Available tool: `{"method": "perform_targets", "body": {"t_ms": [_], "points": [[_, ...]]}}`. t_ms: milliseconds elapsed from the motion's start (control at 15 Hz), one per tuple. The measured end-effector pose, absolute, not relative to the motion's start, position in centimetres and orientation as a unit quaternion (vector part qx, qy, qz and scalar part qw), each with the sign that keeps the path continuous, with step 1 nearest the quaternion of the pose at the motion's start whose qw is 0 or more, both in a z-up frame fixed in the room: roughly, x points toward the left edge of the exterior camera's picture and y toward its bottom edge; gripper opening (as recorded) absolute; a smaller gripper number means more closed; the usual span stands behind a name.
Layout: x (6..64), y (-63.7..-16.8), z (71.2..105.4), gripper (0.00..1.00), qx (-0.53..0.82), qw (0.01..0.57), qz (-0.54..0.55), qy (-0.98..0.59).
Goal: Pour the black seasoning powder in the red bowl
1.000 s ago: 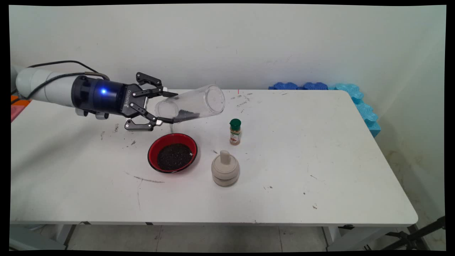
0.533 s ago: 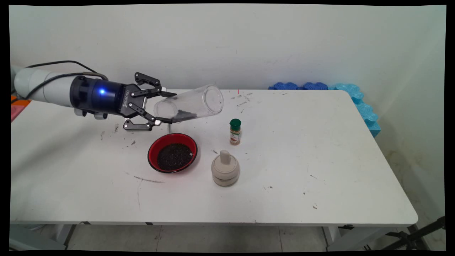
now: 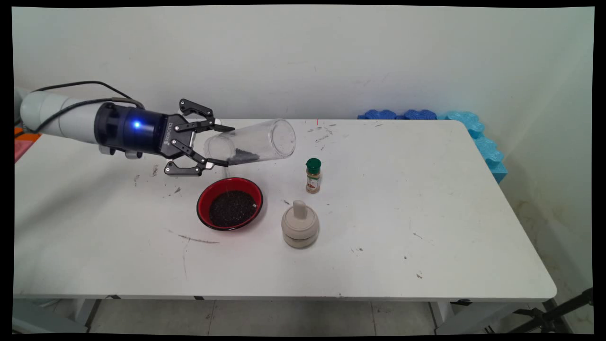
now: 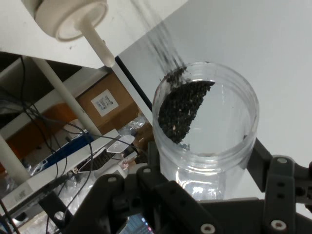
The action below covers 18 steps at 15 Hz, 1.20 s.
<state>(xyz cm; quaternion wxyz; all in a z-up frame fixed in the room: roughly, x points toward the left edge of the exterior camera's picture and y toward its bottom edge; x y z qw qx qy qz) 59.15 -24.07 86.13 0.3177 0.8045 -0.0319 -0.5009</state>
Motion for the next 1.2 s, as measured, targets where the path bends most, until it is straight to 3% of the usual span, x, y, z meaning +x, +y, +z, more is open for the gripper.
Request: {"method": "perform_targets", "body": {"t_ms": [1200], "points": [[60.3, -25.7, 87.5, 0.00, 0.812, 0.374, -0.422, -0.149]]}}
